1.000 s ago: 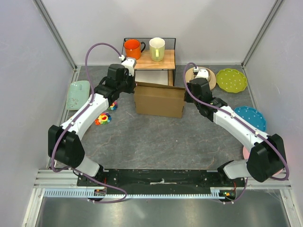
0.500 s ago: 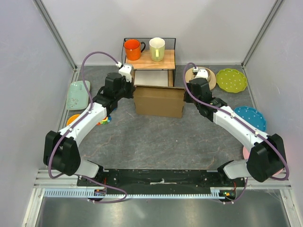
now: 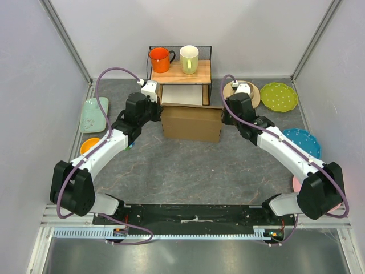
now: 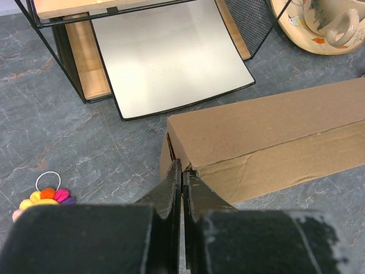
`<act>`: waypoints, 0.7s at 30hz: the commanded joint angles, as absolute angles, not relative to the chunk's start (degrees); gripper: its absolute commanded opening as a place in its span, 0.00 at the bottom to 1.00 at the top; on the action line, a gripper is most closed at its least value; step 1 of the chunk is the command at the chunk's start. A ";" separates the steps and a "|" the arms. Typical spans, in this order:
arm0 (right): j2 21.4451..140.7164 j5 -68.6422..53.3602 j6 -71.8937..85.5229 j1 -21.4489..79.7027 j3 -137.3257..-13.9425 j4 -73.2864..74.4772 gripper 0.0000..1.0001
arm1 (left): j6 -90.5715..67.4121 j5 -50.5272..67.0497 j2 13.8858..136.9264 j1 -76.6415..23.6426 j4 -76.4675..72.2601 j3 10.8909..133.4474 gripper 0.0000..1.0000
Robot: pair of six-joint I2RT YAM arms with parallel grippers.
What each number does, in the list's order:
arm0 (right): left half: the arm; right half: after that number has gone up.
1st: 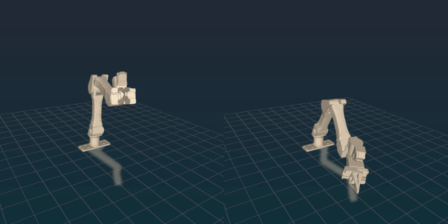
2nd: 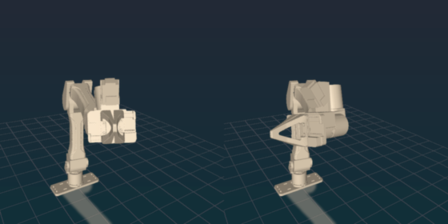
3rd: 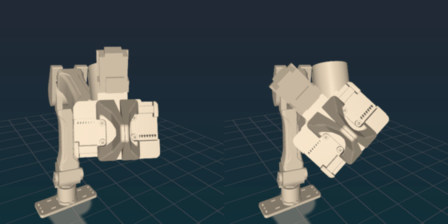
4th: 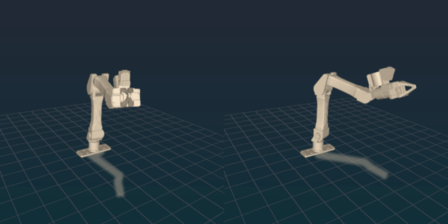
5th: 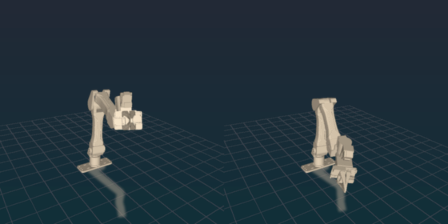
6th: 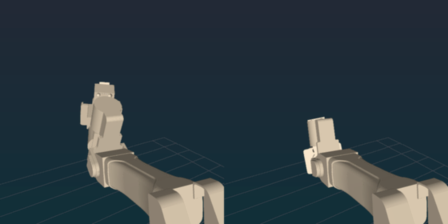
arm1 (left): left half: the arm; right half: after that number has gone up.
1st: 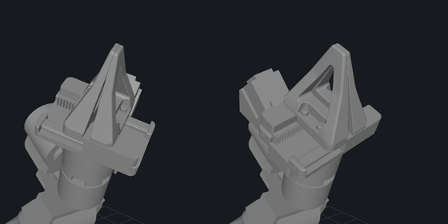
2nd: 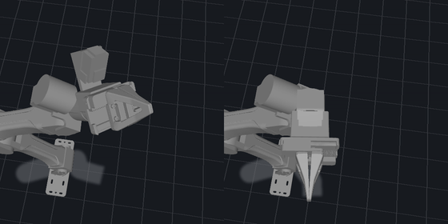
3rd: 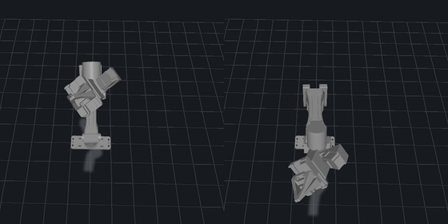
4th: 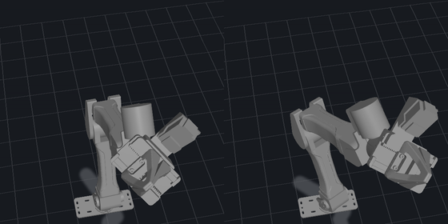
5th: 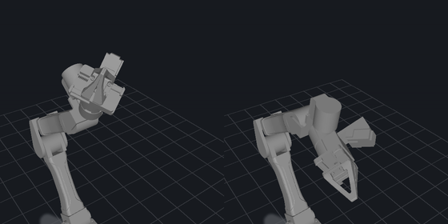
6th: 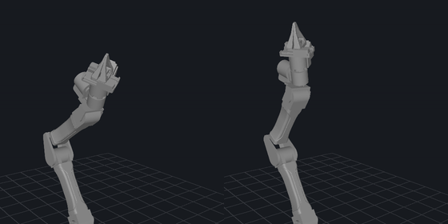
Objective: Fold the paper box
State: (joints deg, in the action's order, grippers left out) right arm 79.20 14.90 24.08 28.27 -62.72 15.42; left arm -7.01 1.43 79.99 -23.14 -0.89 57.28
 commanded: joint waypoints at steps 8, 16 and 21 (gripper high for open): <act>78.05 16.60 23.56 28.48 -68.99 24.70 0.34 | -8.53 1.14 82.09 -24.17 8.17 57.57 0.02; 78.31 15.73 23.12 28.48 -70.49 23.12 0.36 | -8.00 1.05 82.09 -24.17 8.88 58.27 0.02; 77.87 16.08 22.76 28.48 -71.01 21.62 0.37 | -7.82 0.97 82.35 -24.26 9.40 59.06 0.02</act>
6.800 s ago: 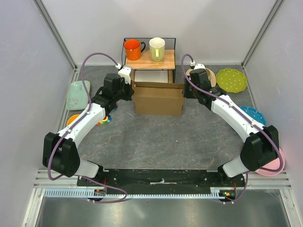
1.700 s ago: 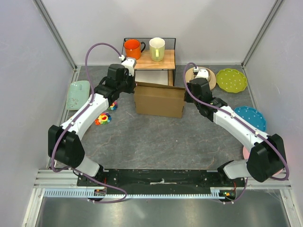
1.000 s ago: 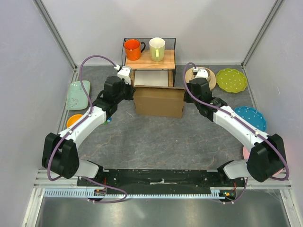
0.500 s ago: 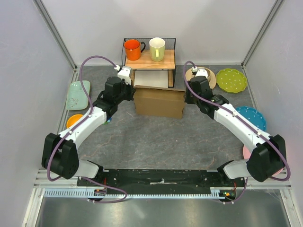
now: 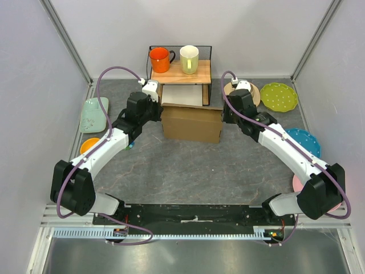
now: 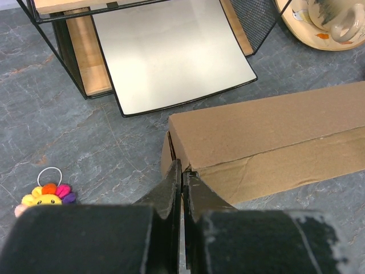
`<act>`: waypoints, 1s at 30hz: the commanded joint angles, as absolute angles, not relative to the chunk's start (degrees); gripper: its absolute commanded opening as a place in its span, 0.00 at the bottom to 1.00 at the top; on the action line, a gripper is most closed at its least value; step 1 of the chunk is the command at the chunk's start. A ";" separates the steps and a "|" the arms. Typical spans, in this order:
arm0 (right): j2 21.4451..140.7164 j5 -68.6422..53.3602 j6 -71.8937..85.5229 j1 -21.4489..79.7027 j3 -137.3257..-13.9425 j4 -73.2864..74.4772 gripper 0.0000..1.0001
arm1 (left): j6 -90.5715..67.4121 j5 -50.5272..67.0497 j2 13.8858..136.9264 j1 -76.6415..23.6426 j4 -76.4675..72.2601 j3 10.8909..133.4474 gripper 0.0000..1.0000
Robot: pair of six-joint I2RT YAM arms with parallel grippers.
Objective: Fold the paper box
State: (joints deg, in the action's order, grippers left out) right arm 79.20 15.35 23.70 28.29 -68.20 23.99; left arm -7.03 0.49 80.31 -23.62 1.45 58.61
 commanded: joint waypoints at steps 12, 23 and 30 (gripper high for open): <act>79.10 16.70 22.50 28.48 -70.23 20.13 0.13 | -8.17 1.32 82.97 -24.61 9.67 59.50 0.02; 76.38 16.79 24.25 28.48 -59.44 19.43 0.00 | -8.96 1.58 83.41 -25.14 9.58 59.24 0.02; 75.59 16.61 25.75 28.48 -53.79 18.81 0.00 | -9.32 2.11 82.71 -25.14 9.93 60.11 0.02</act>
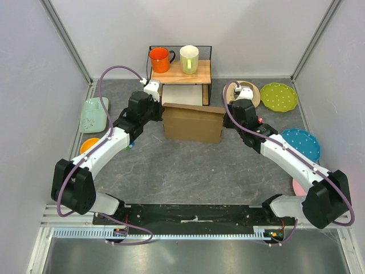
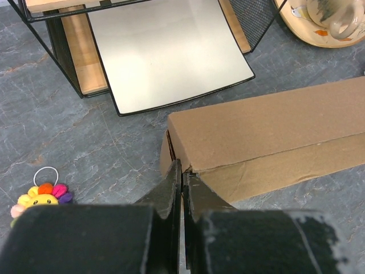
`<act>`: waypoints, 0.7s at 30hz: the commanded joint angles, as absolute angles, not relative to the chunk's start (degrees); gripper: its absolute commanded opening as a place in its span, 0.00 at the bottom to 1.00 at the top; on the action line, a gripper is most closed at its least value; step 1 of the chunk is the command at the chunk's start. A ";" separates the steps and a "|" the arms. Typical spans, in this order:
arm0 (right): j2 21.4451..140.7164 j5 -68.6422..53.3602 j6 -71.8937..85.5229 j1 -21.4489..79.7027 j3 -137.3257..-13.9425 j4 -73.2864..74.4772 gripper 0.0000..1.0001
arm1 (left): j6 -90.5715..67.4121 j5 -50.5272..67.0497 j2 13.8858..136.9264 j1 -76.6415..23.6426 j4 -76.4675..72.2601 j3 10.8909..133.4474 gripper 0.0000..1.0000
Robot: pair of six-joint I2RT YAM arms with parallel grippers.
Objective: Fold the paper box
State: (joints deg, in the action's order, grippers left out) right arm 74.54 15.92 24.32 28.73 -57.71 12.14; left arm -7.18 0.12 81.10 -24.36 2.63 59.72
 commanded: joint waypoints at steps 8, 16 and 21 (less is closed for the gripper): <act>76.46 16.61 25.75 28.48 -55.54 19.16 0.00 | -6.51 1.49 79.29 -24.96 12.74 64.33 0.34; 76.64 16.70 25.31 28.48 -55.90 19.42 0.00 | -5.10 0.18 78.57 -24.26 12.92 65.83 0.35; 76.82 16.79 25.14 28.48 -55.90 19.69 0.00 | -6.41 0.70 78.58 -24.08 12.22 66.53 0.34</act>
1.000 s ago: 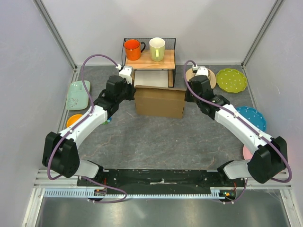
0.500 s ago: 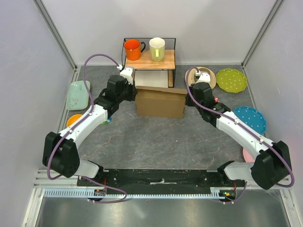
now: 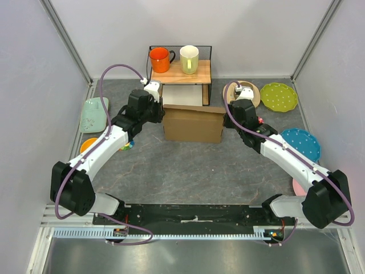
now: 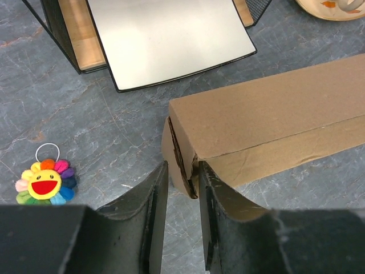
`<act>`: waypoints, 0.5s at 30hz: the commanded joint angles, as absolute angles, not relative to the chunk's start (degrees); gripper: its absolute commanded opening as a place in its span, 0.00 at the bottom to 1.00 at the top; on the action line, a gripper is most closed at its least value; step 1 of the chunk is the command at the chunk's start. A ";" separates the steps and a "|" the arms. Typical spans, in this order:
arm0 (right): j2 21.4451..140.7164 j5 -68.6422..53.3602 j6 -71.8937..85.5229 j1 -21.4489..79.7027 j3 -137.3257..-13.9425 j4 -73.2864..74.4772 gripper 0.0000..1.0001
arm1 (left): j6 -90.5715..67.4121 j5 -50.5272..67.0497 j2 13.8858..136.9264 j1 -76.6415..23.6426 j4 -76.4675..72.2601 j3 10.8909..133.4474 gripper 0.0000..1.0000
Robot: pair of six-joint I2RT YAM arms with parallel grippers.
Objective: Fold the paper box
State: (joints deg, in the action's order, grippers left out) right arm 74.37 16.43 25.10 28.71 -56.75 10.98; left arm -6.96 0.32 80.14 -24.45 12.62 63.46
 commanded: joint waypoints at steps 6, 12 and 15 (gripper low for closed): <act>76.82 16.61 24.96 28.48 -56.25 19.60 0.00 | -7.20 0.36 78.75 -24.00 11.43 67.94 0.34; 77.26 16.26 25.05 28.48 -56.69 19.69 0.00 | -7.38 0.70 79.54 -23.91 10.90 68.12 0.32; 77.34 16.00 25.05 28.48 -56.69 19.69 0.00 | -7.29 0.88 80.07 -23.91 10.46 67.68 0.26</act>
